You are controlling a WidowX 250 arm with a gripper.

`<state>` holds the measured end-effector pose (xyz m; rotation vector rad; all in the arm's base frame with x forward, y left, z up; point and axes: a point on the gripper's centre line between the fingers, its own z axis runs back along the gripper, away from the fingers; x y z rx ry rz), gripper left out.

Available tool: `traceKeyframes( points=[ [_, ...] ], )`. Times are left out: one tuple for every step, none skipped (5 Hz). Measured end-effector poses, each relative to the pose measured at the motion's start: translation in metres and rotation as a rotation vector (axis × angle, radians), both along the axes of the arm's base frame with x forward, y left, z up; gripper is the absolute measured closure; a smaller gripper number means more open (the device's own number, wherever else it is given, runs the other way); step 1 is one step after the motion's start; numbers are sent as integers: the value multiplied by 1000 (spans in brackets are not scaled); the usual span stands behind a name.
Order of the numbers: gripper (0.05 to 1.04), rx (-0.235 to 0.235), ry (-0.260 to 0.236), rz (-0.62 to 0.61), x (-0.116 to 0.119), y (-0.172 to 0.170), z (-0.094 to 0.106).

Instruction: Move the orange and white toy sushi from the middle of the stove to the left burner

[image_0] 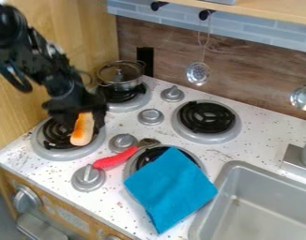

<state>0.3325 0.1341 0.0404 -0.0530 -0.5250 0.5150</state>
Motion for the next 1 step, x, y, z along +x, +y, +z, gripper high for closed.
traceKeyframes(
  points=[
    [77, -79, -59, -32, -4, -19, 47]
  ],
)
